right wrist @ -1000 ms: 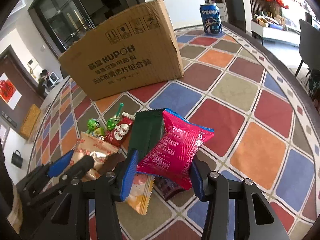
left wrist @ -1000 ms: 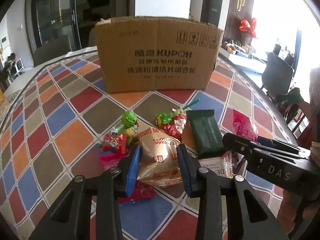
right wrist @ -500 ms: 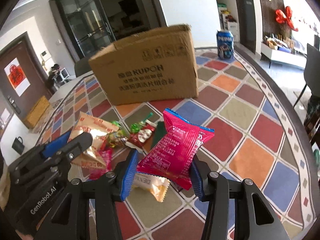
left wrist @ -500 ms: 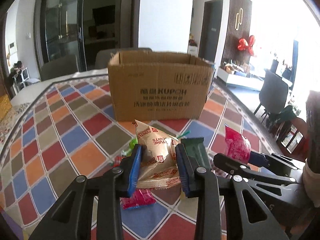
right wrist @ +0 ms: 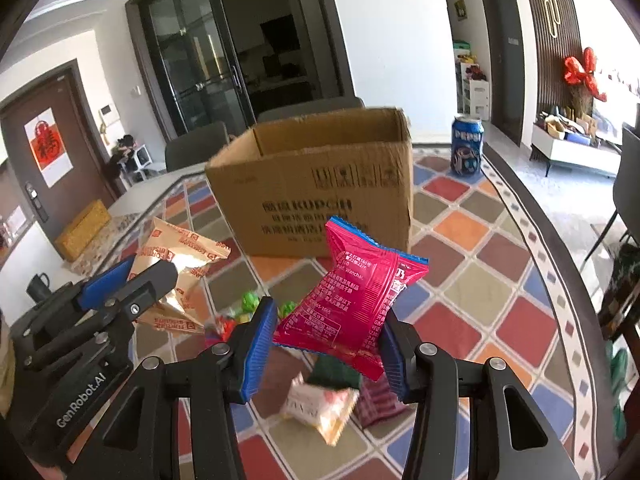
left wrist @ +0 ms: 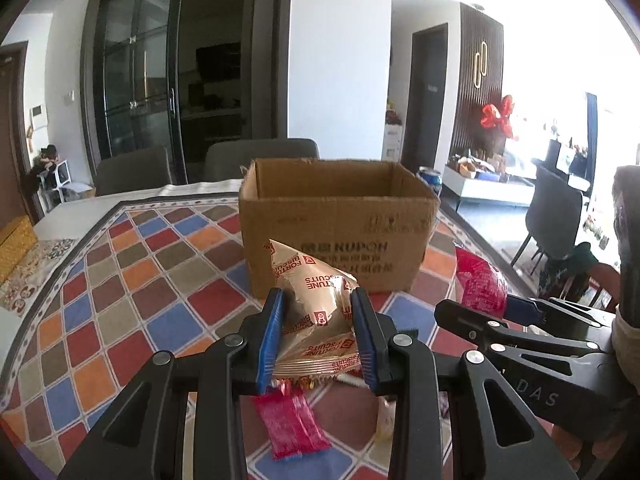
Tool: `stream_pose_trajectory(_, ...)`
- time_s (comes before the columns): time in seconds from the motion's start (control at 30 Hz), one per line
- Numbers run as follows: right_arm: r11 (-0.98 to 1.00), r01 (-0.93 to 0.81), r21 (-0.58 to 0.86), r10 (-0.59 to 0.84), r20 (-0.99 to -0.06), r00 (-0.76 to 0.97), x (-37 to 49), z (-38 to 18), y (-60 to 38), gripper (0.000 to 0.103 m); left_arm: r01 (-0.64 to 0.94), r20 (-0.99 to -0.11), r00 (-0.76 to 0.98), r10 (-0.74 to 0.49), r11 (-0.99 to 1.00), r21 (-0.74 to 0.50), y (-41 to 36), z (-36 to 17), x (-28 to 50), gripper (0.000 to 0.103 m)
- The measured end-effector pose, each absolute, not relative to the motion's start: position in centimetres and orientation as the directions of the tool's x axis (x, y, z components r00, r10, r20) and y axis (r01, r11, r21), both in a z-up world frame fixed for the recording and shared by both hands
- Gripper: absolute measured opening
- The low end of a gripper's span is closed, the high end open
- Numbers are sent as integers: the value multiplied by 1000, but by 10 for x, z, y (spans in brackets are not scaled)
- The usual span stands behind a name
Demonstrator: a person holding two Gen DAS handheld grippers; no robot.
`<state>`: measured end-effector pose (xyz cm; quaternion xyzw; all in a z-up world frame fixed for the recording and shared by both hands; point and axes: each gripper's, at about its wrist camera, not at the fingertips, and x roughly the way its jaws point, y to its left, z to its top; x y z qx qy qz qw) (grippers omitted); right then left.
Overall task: Organize snacks
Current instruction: 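Grasp the biscuit bag with the left tool while the right tool grasps the pink bag, then carry both bags into the cardboard box and open both tools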
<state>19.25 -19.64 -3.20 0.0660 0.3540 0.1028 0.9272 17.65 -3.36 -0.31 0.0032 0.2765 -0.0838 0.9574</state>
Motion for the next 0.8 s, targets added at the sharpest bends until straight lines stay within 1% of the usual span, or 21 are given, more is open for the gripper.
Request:
stream_pose_trajectory(0.1, 967, -158, 201, 251, -625, 740, 202, -22, -193, 50, 162, -525, 835, -166, 985, -54, -30, 5, 190, 34)
stream_pose_trajectory(0.23, 968, -176, 180, 250, -598, 761, 218, -7, -188, 50, 166, -529, 826, -197, 980, -106, -24, 14, 210, 34)
stream_pose_trajectory(0.63, 966, -211, 147, 257, -550, 795, 285, 40, -188, 50, 172, -464, 866, -187, 982, -74, -22, 61, 271, 34)
stream_pose_trajectory(0.73, 967, -214, 136, 253, -557, 791, 305, 47, -187, 50, 181, -472, 859, -197, 980, -80, -22, 67, 290, 34)
stream_pose_trajectory(0.8, 965, -224, 136, 262, -564, 783, 318, 50, -185, 50, 188, -493, 844, -212, 977, -98, -22, 68, 307, 34)
